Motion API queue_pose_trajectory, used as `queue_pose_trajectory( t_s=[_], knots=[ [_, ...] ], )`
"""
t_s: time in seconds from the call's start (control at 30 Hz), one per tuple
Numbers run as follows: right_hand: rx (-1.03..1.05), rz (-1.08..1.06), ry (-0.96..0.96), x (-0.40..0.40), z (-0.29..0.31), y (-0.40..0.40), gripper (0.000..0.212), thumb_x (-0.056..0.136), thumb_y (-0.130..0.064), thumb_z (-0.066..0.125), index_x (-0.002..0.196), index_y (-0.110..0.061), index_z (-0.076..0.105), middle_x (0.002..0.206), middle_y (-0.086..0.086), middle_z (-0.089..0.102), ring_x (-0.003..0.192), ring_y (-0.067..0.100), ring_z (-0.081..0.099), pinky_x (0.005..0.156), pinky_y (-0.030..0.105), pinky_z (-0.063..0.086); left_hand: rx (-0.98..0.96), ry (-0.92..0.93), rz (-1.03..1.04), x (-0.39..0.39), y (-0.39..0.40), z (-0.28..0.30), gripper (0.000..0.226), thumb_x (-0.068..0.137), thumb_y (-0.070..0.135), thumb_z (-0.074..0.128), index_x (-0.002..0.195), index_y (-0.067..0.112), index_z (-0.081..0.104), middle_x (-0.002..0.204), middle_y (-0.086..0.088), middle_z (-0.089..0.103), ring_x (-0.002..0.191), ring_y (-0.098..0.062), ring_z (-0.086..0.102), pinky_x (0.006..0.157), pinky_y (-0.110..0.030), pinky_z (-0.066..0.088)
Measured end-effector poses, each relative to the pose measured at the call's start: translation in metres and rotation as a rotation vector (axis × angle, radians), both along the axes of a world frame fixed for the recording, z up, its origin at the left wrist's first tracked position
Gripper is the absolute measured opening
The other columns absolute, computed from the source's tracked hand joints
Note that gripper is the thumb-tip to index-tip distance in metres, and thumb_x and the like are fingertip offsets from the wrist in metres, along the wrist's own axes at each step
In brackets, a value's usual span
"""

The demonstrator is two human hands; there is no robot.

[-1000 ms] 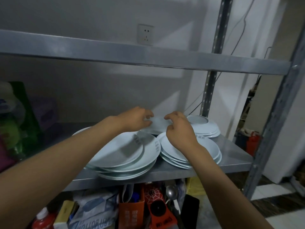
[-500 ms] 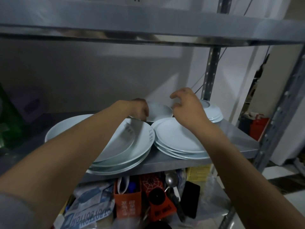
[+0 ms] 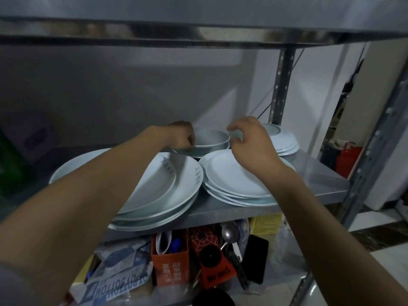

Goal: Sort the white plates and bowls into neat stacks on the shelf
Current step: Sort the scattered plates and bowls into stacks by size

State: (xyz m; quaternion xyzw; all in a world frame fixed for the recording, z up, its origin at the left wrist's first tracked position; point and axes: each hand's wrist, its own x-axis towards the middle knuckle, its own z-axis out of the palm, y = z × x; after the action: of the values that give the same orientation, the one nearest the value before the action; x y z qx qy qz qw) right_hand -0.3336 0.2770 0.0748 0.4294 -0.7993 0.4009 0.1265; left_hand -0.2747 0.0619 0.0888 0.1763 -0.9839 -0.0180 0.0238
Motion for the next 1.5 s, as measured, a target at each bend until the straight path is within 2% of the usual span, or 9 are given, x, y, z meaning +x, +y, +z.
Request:
queue_pose_trajectory(
  t_s=[0.2, 0.37, 0.53, 0.77, 0.93, 1.17, 1.27, 1.43, 1.5],
  knots=[
    [-0.052, -0.013, -0.014, 0.002, -0.001, 0.009, 0.032, 0.085, -0.003, 0.051, 0.112, -0.014, 0.064, 0.121, 0.002, 0.052, 0.108, 0.015, 0.051, 0.085, 0.011, 0.028, -0.145, 0.267, -0.056, 0.004, 0.001, 0.013, 0.010, 0.083, 0.011, 0.058, 0.076, 0.011, 0.065, 0.093, -0.015, 0.068, 0.082, -0.030, 0.059, 0.066, -0.025, 0.032],
    [-0.086, -0.023, -0.021, 0.006, 0.001, 0.018, 0.032, 0.083, -0.004, 0.053, 0.112, -0.014, 0.064, 0.121, 0.003, 0.053, 0.107, 0.016, 0.053, 0.088, 0.015, 0.032, -0.193, 0.385, -0.075, 0.013, -0.003, 0.025, 0.016, 0.089, 0.016, 0.055, 0.090, 0.008, 0.069, 0.100, -0.016, 0.069, 0.093, -0.035, 0.062, 0.071, -0.032, 0.042],
    [-0.119, -0.074, -0.029, 0.009, 0.005, 0.035, 0.037, 0.087, -0.007, 0.054, 0.123, -0.014, 0.059, 0.129, 0.004, 0.053, 0.115, 0.019, 0.053, 0.089, 0.018, 0.034, -0.183, 0.562, -0.194, 0.037, 0.027, 0.038, 0.014, 0.090, 0.012, 0.056, 0.084, 0.007, 0.068, 0.086, -0.017, 0.070, 0.082, -0.033, 0.063, 0.068, -0.028, 0.038],
    [-0.159, -0.060, -0.033, 0.035, 0.027, 0.050, 0.062, 0.095, -0.023, 0.056, 0.147, -0.038, 0.026, 0.147, 0.006, 0.042, 0.128, 0.023, 0.046, 0.102, 0.034, 0.039, -0.347, 0.660, -0.419, 0.100, 0.058, 0.045, 0.021, 0.088, 0.019, 0.053, 0.076, 0.008, 0.066, 0.066, -0.011, 0.065, 0.057, -0.031, 0.061, 0.052, -0.032, 0.045],
    [-0.137, 0.050, -0.024, 0.066, 0.024, 0.048, 0.034, 0.090, -0.025, 0.063, 0.123, -0.023, 0.060, 0.128, 0.005, 0.058, 0.112, 0.020, 0.056, 0.099, 0.039, 0.045, -0.420, 0.693, -0.464, 0.158, 0.066, 0.041, 0.020, 0.090, 0.018, 0.052, 0.089, 0.011, 0.071, 0.075, -0.003, 0.070, 0.062, -0.028, 0.064, 0.052, -0.035, 0.051],
    [-0.278, 0.090, -0.007, 0.109, 0.013, 0.037, 0.007, 0.086, -0.024, 0.068, 0.088, -0.026, 0.062, 0.087, -0.008, 0.066, 0.090, 0.010, 0.059, 0.079, 0.025, 0.044, -0.424, 0.687, -0.425, 0.215, 0.080, 0.031, 0.013, 0.087, 0.016, 0.057, 0.086, 0.011, 0.069, 0.077, 0.000, 0.071, 0.066, -0.024, 0.067, 0.054, -0.035, 0.053],
    [-0.315, 0.094, -0.010, 0.121, 0.000, 0.032, 0.009, 0.085, -0.022, 0.070, 0.091, -0.026, 0.063, 0.094, -0.010, 0.067, 0.092, 0.006, 0.059, 0.084, 0.023, 0.045, -0.306, 0.725, -0.384, 0.234, 0.081, 0.022, 0.023, 0.090, 0.028, 0.054, 0.092, 0.016, 0.073, 0.086, 0.005, 0.074, 0.077, -0.016, 0.068, 0.065, -0.032, 0.055],
    [-0.268, 0.109, -0.028, 0.136, -0.023, 0.027, 0.010, 0.086, -0.016, 0.068, 0.093, -0.021, 0.063, 0.100, -0.007, 0.066, 0.093, 0.008, 0.057, 0.081, 0.025, 0.043, 0.354, 0.659, -0.186, 0.253, 0.074, 0.024, 0.058, 0.088, 0.061, 0.039, 0.104, 0.017, 0.074, 0.102, 0.013, 0.069, 0.097, -0.002, 0.063, 0.091, -0.026, 0.050],
    [-0.242, 0.113, -0.016, 0.139, -0.030, 0.026, 0.009, 0.085, -0.013, 0.068, 0.092, -0.017, 0.064, 0.097, -0.004, 0.066, 0.092, 0.012, 0.058, 0.081, 0.028, 0.045, 0.340, 0.721, -0.128, 0.256, 0.067, 0.028, 0.056, 0.088, 0.060, 0.036, 0.109, 0.023, 0.073, 0.110, 0.008, 0.071, 0.104, -0.004, 0.063, 0.093, -0.022, 0.048]
  ],
)
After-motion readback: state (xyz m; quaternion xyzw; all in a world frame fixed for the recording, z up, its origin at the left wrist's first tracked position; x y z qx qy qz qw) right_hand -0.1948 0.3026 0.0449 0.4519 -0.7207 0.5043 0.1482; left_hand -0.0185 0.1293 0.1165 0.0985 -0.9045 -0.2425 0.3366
